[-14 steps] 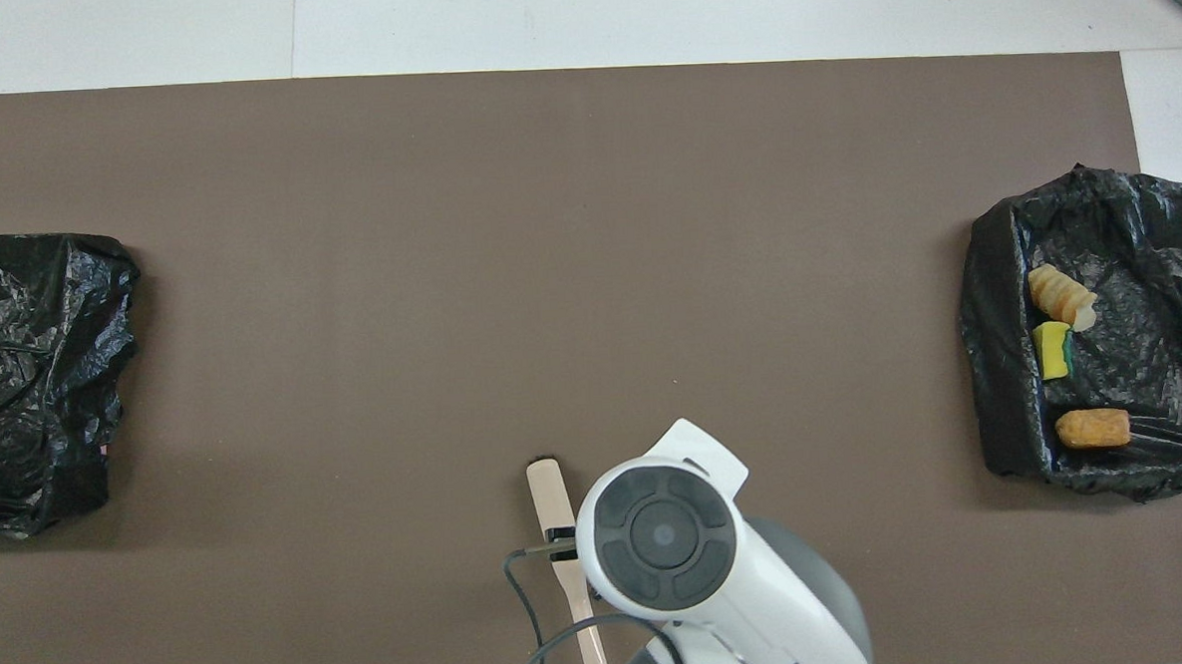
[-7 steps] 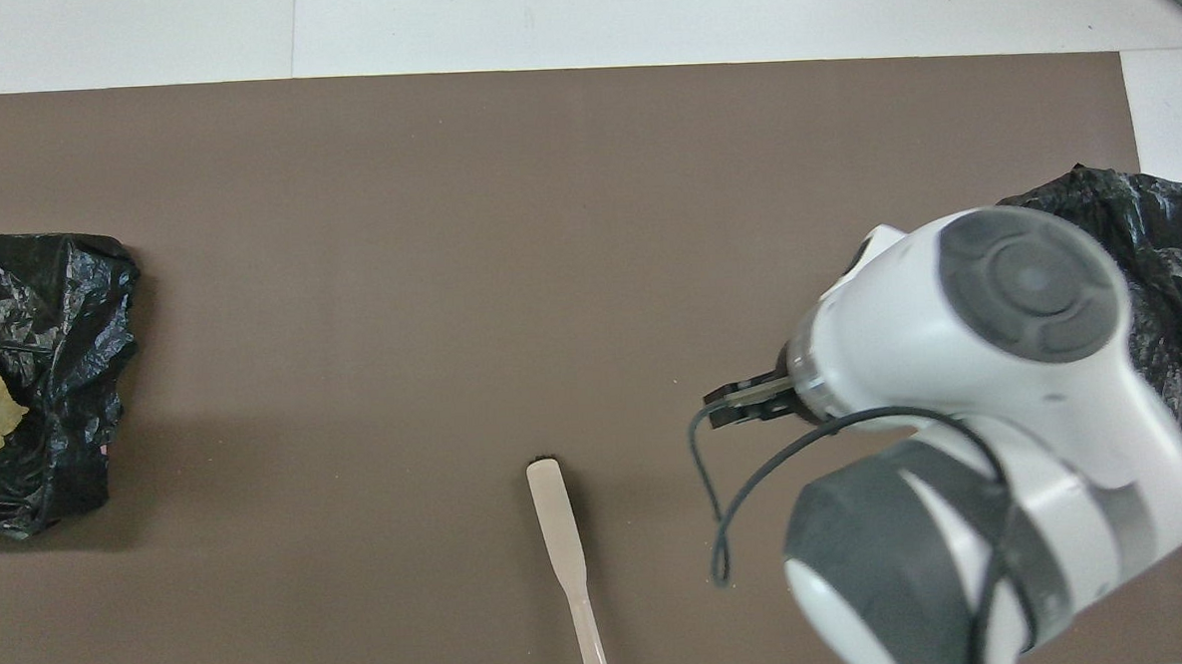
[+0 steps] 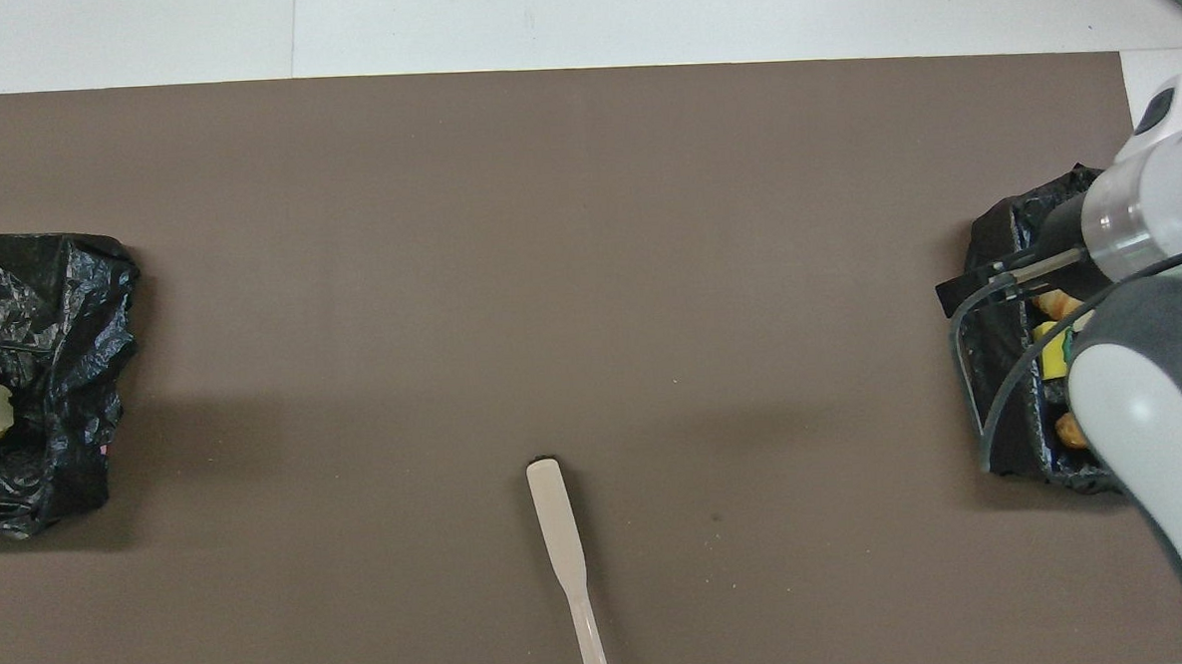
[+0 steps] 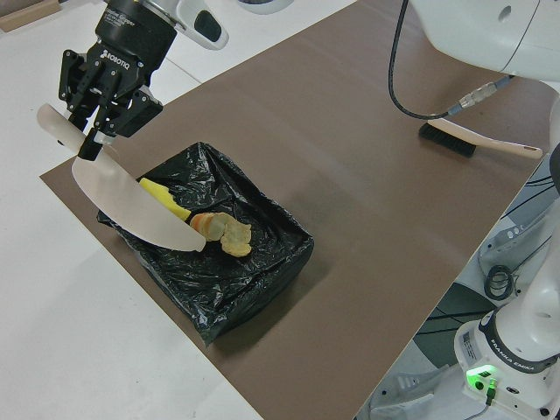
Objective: Sweep and dump trash in bin
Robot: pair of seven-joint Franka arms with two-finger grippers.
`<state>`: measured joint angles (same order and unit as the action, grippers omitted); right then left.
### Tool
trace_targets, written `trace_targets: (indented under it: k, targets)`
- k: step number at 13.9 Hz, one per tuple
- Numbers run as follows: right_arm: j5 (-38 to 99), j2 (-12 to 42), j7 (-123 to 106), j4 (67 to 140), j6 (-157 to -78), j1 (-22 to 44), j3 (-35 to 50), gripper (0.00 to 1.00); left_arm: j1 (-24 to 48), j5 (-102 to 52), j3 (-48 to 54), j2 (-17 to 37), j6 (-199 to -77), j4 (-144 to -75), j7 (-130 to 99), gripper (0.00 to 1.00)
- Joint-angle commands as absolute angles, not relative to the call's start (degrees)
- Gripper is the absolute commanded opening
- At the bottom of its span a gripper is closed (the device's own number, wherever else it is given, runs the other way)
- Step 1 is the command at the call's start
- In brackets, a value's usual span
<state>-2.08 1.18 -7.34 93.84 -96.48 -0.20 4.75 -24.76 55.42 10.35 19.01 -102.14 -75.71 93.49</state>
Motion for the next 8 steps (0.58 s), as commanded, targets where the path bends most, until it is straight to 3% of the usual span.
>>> trace_targets:
  k: [1, 5, 8]
  targets:
    - [-2.72, 3.43, -7.39, 89.12, -94.14, -2.63, 5.71, 1.0, -23.03, 56.95, 9.23, 19.69, -101.69, -73.74, 95.27, 0.0]
    - [-2.46, 2.9, -0.63, 87.98, -90.54, -4.04, 5.63, 1.0, -22.5, 56.87, 9.4, 19.08, -100.9, -73.74, 95.19, 0.0]
    - [-2.2, -0.42, 1.58, 89.2, -88.6, -4.75, 5.62, 1.0, -20.65, 57.04, 8.88, 18.37, -98.97, -73.74, 95.19, 0.0]
